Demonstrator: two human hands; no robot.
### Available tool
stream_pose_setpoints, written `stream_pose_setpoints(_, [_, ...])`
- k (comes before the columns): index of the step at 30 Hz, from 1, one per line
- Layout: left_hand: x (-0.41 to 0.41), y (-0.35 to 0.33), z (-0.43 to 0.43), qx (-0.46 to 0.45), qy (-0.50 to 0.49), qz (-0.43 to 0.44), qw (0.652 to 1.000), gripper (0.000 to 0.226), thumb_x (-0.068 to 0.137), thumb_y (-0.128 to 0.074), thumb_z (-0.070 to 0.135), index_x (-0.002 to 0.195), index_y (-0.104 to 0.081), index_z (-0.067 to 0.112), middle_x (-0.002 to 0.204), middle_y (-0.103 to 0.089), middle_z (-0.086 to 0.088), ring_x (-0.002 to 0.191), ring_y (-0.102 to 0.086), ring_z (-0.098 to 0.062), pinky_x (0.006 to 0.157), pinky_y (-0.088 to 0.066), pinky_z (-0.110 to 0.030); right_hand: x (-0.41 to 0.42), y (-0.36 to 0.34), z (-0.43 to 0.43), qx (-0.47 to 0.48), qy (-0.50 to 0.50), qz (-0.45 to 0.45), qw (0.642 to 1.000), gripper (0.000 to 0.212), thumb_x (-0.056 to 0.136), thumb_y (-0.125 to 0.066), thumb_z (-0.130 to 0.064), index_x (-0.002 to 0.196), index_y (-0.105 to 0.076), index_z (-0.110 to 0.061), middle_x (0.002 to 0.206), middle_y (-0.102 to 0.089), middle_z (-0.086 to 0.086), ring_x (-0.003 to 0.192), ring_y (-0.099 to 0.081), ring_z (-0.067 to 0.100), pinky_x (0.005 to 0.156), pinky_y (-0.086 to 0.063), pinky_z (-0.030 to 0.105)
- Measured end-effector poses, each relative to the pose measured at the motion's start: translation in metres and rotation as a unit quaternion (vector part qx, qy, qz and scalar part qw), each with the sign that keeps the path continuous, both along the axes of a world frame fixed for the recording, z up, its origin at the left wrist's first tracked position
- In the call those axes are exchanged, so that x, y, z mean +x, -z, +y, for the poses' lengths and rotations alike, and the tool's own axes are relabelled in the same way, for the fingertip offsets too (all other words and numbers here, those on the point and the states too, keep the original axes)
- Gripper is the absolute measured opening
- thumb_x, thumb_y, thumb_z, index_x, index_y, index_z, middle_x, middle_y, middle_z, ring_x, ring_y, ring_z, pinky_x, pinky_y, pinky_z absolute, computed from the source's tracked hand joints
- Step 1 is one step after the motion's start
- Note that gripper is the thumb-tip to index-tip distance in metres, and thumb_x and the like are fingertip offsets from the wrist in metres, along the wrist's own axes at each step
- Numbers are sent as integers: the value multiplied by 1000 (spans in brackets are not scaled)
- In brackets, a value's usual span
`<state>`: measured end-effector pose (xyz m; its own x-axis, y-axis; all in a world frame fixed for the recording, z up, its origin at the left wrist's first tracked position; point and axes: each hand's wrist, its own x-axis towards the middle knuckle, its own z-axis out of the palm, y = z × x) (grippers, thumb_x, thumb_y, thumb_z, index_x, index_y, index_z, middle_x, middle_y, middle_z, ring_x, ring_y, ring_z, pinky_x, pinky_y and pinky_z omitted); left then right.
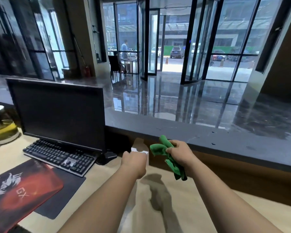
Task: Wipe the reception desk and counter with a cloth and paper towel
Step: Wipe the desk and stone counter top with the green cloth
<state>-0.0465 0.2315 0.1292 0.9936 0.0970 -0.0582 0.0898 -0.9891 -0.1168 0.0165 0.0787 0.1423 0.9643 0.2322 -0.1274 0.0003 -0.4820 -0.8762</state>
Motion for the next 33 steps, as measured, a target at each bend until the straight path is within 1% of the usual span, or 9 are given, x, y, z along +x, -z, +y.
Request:
stream_pose_setpoints(4, [40,0,47,6,21,-5,1000,30,90,-51,17,120,-54,14,123,-55,-7,118,-51,-25,91,-40,-36,32,-5,59,-30,18,-82,996,48,91,-52,-14,137,-52,-26,127,-63,3,111,-58,24,95,-47,35])
stream_pose_setpoints(7, [69,-2,77,-6,26,-18,999,35,90,-52,18,123,-51,11,126,-50,-8,122,-45,-24,95,-40,-35,58,-8,107,-86,15,-154,984,53,93,-50,-17,145,-42,-27,139,-53,3,124,-51,26,104,-42,38])
stream_pose_setpoints(11, [93,-3,102,-19,7,-32,999,30,91,-52,17,120,-54,13,126,-55,-6,127,-43,-21,98,-40,-31,87,-8,155,-224,-23,-247,942,52,96,-45,-18,147,-37,-26,137,-47,8,120,-49,29,92,-43,38])
stream_pose_setpoints(14, [102,-7,112,-44,-12,-61,997,29,93,-48,14,121,-55,15,123,-57,-5,119,-50,-22,94,-42,-30,111,6,183,-311,-94,-231,917,48,98,-42,-25,146,-37,-26,140,-41,12,128,-42,32,95,-39,37])
stream_pose_setpoints(16, [105,-10,121,-52,-23,-79,995,30,94,-46,14,123,-55,16,121,-58,-4,115,-51,-22,91,-43,-30,126,18,196,-364,-159,-201,895,51,102,-34,-38,151,-27,-29,156,-23,15,144,-22,29,114,-22,39])
stream_pose_setpoints(19, [110,-12,131,-59,-42,-82,994,26,94,-47,13,115,-61,16,117,-59,-4,112,-53,-22,89,-45,-30,152,23,212,-391,-193,-194,879,54,103,-25,-42,154,-13,-30,162,-4,12,150,-3,25,120,-4,40])
stream_pose_setpoints(23, [116,-12,131,-60,-42,-98,992,20,93,-49,13,110,-59,16,114,-59,-4,113,-52,-21,88,-44,-30,186,21,229,-408,-179,-190,875,55,104,-24,-40,155,-9,-26,162,0,14,150,-1,26,120,-3,40])
stream_pose_setpoints(27, [119,-15,131,-9,-32,-96,995,18,92,-50,16,108,-58,16,110,-61,-5,109,-52,-23,90,-40,-29,205,20,230,-413,-157,-173,880,56,104,-23,-41,155,-9,-25,162,-1,15,150,-3,28,120,-5,41])
stream_pose_setpoints(33, [115,-16,131,-9,-33,-89,995,20,91,-52,17,110,-58,16,115,-55,-6,109,-50,-24,93,-38,-31,180,27,206,-422,-91,-155,889,56,104,-23,-39,155,-6,-23,161,1,17,149,-1,30,121,-4,42])
